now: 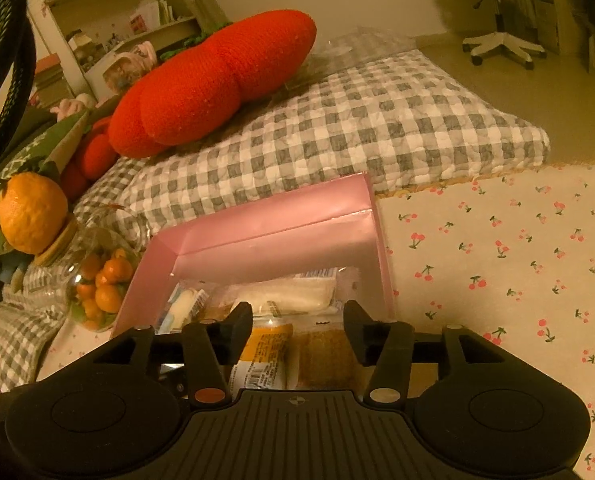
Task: Organize snacks
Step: 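Withdraw both open tools from the box toward the pink bar and red candies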
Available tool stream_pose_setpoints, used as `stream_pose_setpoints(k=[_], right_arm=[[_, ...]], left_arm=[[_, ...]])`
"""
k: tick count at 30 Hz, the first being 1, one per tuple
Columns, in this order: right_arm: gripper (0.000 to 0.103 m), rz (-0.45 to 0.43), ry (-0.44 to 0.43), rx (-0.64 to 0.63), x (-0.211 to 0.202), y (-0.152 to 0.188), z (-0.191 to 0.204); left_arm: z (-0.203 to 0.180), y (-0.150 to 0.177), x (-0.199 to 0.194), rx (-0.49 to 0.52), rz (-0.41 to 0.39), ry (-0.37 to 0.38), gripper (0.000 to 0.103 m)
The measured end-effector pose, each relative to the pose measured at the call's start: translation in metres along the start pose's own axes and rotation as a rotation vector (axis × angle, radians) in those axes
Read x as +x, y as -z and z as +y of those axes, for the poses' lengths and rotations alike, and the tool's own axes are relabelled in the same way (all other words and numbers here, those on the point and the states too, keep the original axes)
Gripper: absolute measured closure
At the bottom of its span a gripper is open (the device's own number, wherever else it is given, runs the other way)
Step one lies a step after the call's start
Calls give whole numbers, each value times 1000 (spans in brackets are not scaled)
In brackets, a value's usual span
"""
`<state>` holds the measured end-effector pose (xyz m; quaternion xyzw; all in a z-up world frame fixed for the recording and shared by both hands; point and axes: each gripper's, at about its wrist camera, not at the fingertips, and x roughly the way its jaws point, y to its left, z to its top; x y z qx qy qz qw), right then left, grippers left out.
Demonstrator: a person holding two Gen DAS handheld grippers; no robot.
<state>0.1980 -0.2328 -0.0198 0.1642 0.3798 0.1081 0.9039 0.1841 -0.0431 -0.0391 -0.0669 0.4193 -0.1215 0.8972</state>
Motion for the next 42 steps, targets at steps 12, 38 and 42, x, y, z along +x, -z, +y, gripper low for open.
stream_pose_setpoints(k=[12, 38, 42], right_arm=[[30, -12, 24, -20, -24, 1, 4], [22, 9, 66, -173, -89, 40, 4], [17, 24, 55, -179, -95, 54, 5]], left_arm=[[-15, 12, -20, 74, -25, -22, 9], [0, 35, -73, 112, -18, -19, 1], [4, 41, -80, 146, -8, -19, 1]])
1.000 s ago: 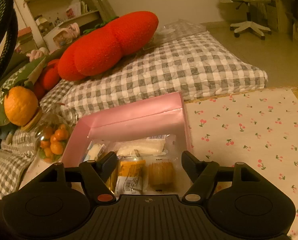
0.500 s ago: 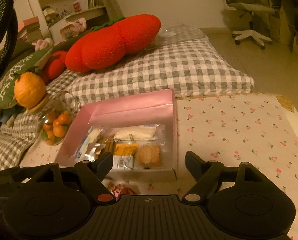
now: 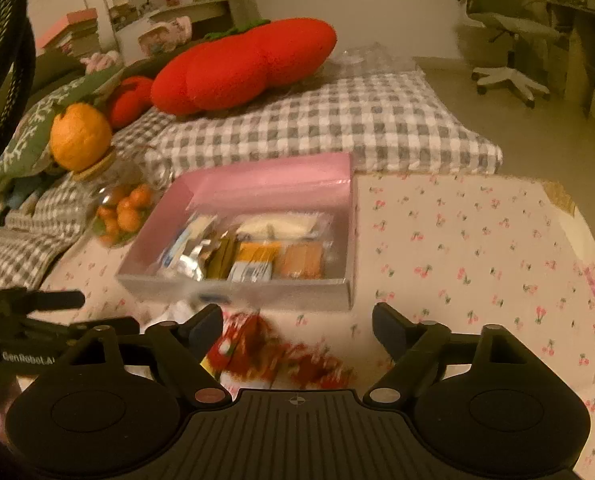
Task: Organize snacks
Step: 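Withdraw both open tools from the box toward the pink bar and red candies, then grasp the pink-wrapped bar with the left tool while the right tool grasps a red-wrapped candy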
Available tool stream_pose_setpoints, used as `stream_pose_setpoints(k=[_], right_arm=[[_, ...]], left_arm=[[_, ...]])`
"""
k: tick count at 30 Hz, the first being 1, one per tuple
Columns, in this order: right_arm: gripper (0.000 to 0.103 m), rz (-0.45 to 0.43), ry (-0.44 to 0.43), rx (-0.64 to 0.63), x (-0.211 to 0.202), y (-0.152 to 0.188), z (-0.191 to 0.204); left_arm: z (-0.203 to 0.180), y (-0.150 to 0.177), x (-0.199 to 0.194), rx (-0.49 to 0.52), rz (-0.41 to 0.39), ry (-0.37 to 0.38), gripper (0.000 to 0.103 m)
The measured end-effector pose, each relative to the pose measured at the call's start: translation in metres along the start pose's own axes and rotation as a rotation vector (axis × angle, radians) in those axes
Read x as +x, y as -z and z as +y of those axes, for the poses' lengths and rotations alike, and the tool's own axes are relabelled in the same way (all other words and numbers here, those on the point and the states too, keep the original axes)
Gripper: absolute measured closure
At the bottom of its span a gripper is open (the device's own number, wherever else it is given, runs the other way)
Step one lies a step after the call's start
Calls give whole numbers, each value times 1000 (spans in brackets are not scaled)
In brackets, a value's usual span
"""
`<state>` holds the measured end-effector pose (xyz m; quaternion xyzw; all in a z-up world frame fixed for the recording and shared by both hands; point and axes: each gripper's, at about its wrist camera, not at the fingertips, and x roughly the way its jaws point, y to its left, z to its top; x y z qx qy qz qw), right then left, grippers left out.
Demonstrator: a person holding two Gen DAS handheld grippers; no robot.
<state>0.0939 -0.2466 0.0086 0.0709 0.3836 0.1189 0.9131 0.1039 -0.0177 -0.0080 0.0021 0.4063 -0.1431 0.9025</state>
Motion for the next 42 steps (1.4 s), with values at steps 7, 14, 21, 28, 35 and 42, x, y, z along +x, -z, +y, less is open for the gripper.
stream_pose_setpoints(k=[7, 14, 21, 28, 35, 42], right_arm=[[17, 15, -3, -28, -9, 19, 5], [17, 16, 21, -80, -10, 36, 8], [17, 28, 42, -210, -6, 62, 15], [17, 64, 77, -254, 8, 80, 7], [12, 66, 89, -251, 22, 88, -3], [1, 36, 56, -190, 37, 82, -19]], left_arm=[[15, 17, -16, 60, -3, -16, 1], [25, 33, -22, 122, -6, -38, 1], [36, 54, -20, 202, -23, -37, 1], [51, 70, -8, 240, -11, -25, 1], [58, 81, 8, 243, 0, -15, 0], [64, 77, 18, 189, -45, 15, 0]])
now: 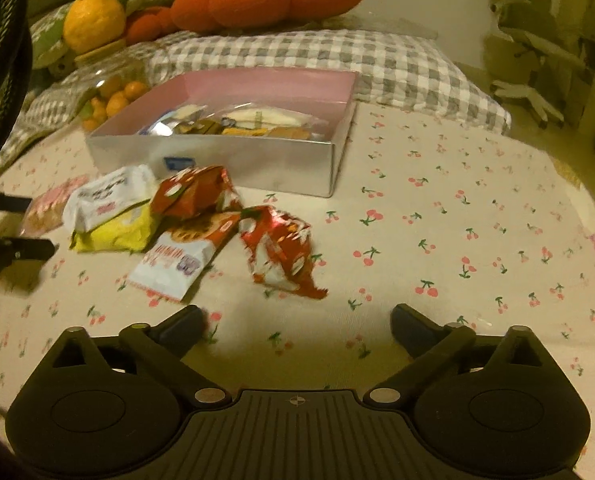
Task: Organize snacks
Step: 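Grasp the pink-wrapped bar with the left tool while the right tool grasps a red-wrapped candy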
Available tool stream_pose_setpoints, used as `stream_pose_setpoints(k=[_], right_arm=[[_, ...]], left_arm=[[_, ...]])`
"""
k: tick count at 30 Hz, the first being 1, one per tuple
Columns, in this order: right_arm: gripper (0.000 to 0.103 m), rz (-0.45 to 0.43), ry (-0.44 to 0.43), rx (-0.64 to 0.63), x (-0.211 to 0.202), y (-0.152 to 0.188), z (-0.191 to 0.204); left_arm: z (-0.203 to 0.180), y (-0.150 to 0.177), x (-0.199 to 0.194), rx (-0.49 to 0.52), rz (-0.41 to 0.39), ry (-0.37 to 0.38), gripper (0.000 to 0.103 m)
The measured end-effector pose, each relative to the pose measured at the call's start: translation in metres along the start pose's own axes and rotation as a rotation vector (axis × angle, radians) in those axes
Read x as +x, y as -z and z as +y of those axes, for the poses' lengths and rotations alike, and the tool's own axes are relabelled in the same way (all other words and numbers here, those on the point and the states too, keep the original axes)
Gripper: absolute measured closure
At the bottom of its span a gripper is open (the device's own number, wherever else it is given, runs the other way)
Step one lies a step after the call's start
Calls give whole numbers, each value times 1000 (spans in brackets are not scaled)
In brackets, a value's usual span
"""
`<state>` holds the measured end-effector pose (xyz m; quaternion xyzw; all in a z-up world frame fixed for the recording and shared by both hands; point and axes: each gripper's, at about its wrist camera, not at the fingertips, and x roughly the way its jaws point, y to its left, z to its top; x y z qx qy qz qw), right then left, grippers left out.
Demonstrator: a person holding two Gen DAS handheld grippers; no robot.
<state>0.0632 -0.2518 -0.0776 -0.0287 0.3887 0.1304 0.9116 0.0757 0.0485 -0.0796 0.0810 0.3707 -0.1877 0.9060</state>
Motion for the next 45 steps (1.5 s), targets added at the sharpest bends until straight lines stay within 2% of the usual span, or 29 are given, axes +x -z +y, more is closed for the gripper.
stream_pose_setpoints(k=[14, 17, 26, 32, 36, 40, 45], right_arm=[[2, -26, 26, 4, 17, -17, 2], [3, -33, 33, -10, 18, -19, 5], [20, -46, 5, -32, 16, -21, 11], [42, -43, -24, -50, 11, -21, 17], [61, -39, -40, -69, 8, -22, 21], [72, -32, -49, -79, 7, -23, 25], [72, -28, -47, -76, 6, -25, 27]], left_arm=[[0, -14, 15, -21, -23, -12, 0], [-1, -15, 15, -16, -27, -7, 7], [-7, -20, 10, 28, -21, 36, 38], [-8, -22, 8, 39, -9, 43, 55], [-6, -21, 5, 35, -3, 43, 66], [-5, -23, 3, 15, 18, 34, 71], [-7, -25, 1, 2, 48, 33, 73]])
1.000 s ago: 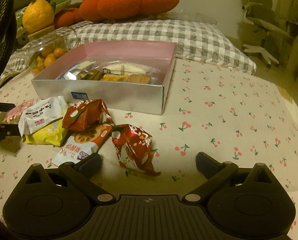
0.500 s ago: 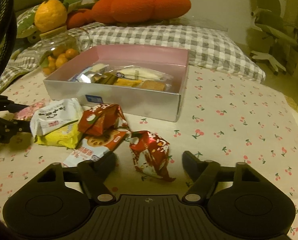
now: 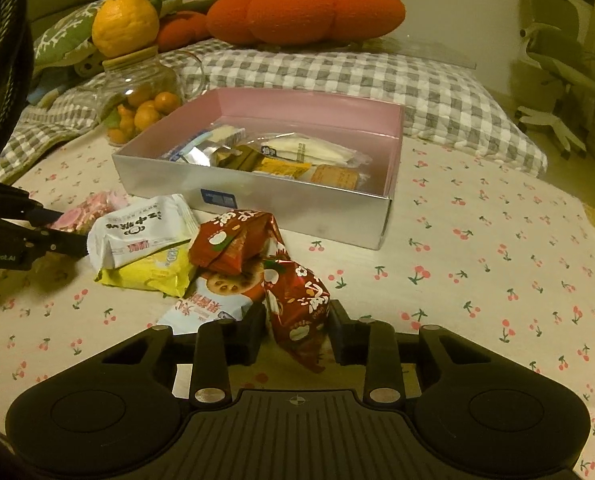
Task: Organize snacks
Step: 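Lift and carry the pink bar to the box while the right tool carries the red candy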
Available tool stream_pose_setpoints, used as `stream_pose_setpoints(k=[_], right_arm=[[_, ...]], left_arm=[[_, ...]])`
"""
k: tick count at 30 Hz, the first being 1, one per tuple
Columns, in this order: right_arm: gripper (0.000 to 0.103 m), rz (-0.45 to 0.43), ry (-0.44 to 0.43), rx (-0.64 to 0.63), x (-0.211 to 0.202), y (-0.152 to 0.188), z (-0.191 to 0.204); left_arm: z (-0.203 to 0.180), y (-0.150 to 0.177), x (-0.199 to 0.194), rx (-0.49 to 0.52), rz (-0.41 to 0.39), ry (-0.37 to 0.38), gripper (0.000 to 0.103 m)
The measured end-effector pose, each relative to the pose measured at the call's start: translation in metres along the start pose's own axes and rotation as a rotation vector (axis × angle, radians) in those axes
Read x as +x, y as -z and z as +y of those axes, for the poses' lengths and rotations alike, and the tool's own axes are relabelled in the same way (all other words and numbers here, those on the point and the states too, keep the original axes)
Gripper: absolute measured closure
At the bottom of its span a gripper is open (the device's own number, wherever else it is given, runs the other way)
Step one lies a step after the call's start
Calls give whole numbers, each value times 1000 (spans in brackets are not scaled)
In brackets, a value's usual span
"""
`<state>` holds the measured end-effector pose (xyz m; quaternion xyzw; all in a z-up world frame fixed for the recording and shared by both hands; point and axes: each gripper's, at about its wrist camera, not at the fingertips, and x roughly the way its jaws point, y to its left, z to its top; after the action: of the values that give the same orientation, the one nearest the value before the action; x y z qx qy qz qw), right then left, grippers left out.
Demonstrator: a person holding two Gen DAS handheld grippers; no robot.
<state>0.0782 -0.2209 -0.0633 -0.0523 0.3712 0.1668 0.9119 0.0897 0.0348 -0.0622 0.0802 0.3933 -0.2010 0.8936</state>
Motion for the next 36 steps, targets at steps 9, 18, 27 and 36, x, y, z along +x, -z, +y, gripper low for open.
stream_pose_setpoints(k=[9, 18, 27, 36], right_arm=[[73, -8, -13, 49, -7, -4, -5], [74, -10, -30, 111, -14, -10, -13], [74, -25, -56, 163, -24, -20, -17], [74, -46, -77, 201, -34, -32, -16]], left_arm=[[5, -4, -4, -82, 55, 21, 73], [14, -7, -13, -151, 71, 11, 73], [15, -15, -25, -191, 51, 11, 73], [17, -26, -32, -245, 41, 13, 73]])
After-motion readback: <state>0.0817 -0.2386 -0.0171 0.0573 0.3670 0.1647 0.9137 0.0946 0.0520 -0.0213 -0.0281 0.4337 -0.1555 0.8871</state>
